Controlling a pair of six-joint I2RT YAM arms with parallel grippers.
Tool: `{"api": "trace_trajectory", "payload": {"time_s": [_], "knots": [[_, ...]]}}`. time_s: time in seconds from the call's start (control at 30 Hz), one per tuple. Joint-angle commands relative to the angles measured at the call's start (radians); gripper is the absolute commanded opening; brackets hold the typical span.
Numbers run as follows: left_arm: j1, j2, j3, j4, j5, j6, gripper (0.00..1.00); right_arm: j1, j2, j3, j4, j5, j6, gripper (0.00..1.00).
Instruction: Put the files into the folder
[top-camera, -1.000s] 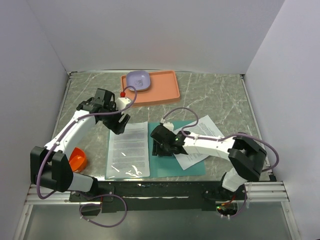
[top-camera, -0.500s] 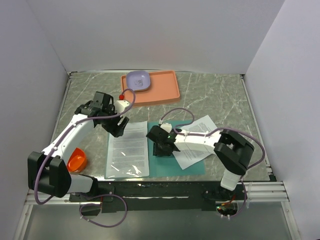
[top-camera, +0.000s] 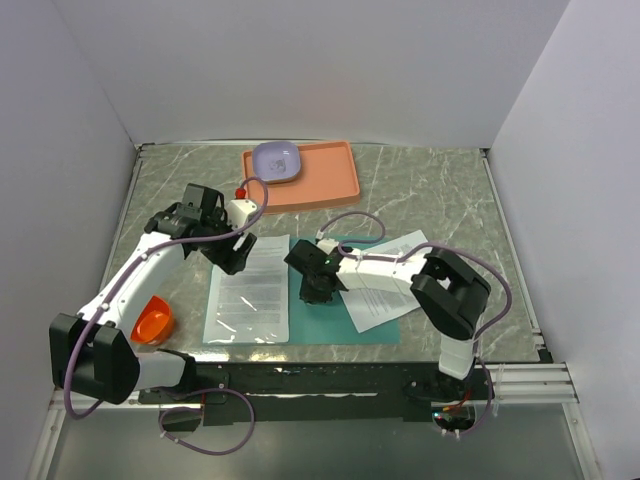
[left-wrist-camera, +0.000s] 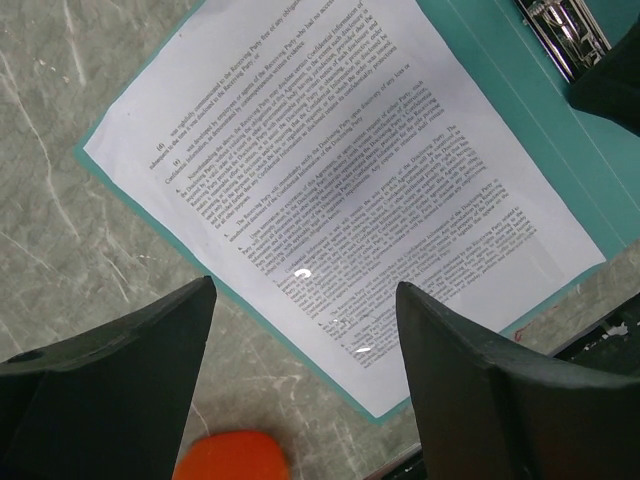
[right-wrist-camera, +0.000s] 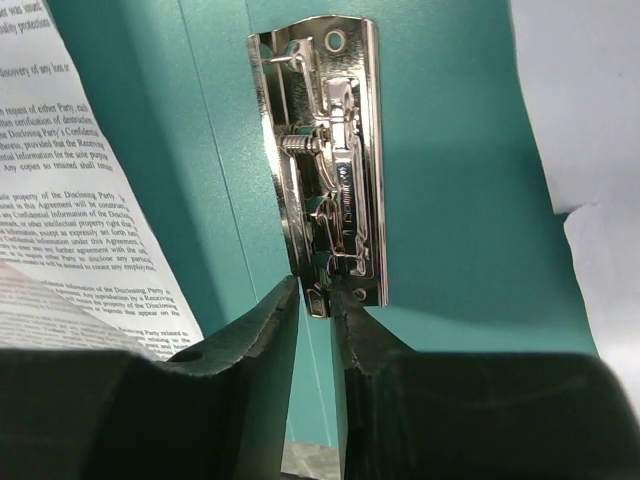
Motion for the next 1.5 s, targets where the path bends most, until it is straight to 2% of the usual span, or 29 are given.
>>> {"api": "trace_trajectory", "payload": {"time_s": [0.0,0.2,0.27,0.3,0.5,0.63,0.73,0.8,0.9,0.97,1.13,1.2,1.3,1.47], "knots": [[-0.005,-0.028,0.0,0.007,-0.005,-0.004,0.8,-0.026,0.038,0.025,-0.022,0.034,0.034,0.26],[-0.006,-0.013,0.042,0.02,-0.009,-0.045,0.76,-0.058,0.062,0.035,0.001,0.011,0.033,0.25],[-0.009,-0.011,0.057,0.011,-0.005,-0.057,0.83,-0.058,0.064,0.035,0.004,0.011,0.027,0.25],[-0.012,-0.016,0.062,0.008,0.001,-0.057,0.96,-0.059,0.061,0.026,0.013,0.008,0.022,0.25],[-0.012,-0.054,0.03,0.007,-0.031,-0.08,0.96,-0.056,-0.015,-0.048,0.094,0.002,-0.027,0.34],[-0.006,-0.08,0.027,0.023,-0.141,-0.213,0.96,-0.049,-0.1,-0.1,0.211,0.013,-0.091,0.41],[0.04,-0.102,-0.024,0.077,-0.244,-0.237,0.96,-0.024,-0.149,-0.119,0.245,0.043,-0.142,0.44],[0.089,-0.073,0.011,0.007,-0.169,-0.212,0.96,-0.006,-0.174,-0.125,0.262,0.094,-0.171,0.46],[0.147,-0.056,0.106,-0.081,0.019,-0.175,0.96,0.025,-0.226,-0.134,0.276,0.151,-0.222,0.49],[0.14,-0.117,0.117,-0.066,0.035,-0.182,0.96,0.042,-0.274,-0.145,0.277,0.187,-0.248,0.51],[-0.063,-0.238,0.056,-0.001,-0.073,-0.189,0.96,0.042,-0.383,-0.244,0.363,0.18,-0.294,0.53],[-0.171,-0.229,0.047,0.02,-0.115,-0.217,0.96,0.04,-0.4,-0.295,0.398,0.177,-0.302,0.53],[-0.264,-0.167,0.039,0.069,-0.143,-0.29,0.99,0.042,-0.435,-0.394,0.525,0.172,-0.343,0.53],[-0.305,-0.088,0.008,0.148,-0.107,-0.355,0.95,-0.009,-0.486,-0.467,0.559,0.036,-0.303,0.54]]}}
